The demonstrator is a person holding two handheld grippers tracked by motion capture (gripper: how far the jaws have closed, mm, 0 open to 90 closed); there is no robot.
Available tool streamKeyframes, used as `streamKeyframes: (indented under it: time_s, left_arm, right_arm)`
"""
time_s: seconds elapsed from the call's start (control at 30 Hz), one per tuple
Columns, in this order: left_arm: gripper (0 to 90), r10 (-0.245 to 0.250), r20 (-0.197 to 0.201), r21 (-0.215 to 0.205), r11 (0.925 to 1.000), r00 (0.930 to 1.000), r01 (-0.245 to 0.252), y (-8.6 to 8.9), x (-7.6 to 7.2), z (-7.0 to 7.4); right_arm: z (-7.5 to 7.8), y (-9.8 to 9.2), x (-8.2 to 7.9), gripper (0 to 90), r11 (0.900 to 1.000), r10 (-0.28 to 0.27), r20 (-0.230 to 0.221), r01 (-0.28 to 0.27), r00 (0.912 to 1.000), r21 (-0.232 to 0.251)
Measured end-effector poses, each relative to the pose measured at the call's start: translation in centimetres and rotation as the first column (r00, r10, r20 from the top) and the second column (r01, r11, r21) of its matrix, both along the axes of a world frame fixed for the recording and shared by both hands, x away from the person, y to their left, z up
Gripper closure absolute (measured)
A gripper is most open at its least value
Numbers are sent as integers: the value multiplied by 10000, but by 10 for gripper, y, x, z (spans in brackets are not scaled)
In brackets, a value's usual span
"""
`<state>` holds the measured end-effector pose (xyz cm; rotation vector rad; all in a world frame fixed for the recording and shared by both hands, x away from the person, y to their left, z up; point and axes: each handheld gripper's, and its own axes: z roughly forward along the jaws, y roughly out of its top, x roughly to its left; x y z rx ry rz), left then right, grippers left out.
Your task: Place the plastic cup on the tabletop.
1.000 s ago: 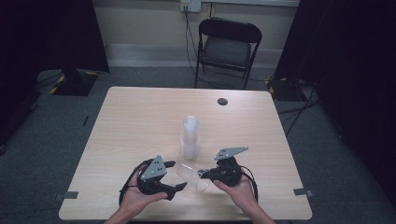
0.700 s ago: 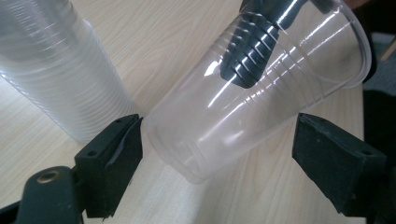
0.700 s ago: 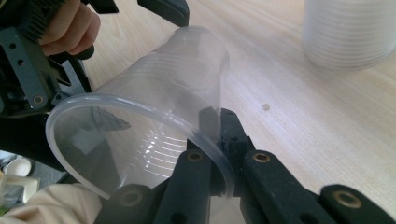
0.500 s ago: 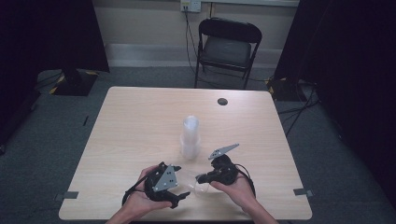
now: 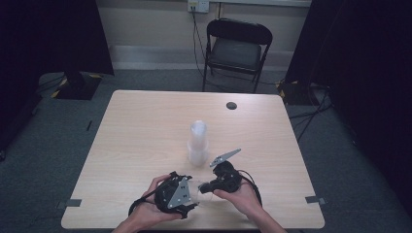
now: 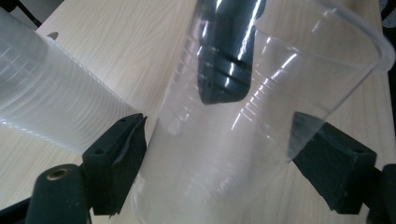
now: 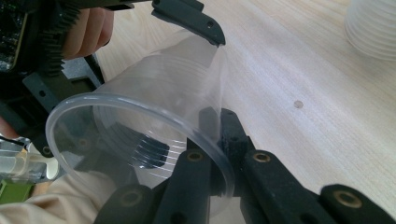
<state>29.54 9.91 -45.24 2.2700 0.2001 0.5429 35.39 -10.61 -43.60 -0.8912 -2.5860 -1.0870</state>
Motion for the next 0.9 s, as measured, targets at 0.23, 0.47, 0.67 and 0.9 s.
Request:
streamKeyframes:
  time_s: [0.23,0.47,0.67,0.9]
  left_arm:
    - [224,-133,125,-266,9996,9998,136,-4,-2,0]
    - [237,-341,406,-421,9985,9986,358,-13,-7,5]
    - [253,-376,583,-355,9986,9976,397,-15,-11,6]
    - [255,-422,699,-347,9984,9967,447,-17,-12,5]
  right_arm:
    - [-3,2,1,895,9995,-238,-152,240,9996,191]
    - [-6,5,1,896,9981,-537,-141,541,9985,297]
    - [-7,7,0,896,9979,-592,-234,598,9980,249]
    - [-11,8,0,895,9968,-785,-455,791,9959,113]
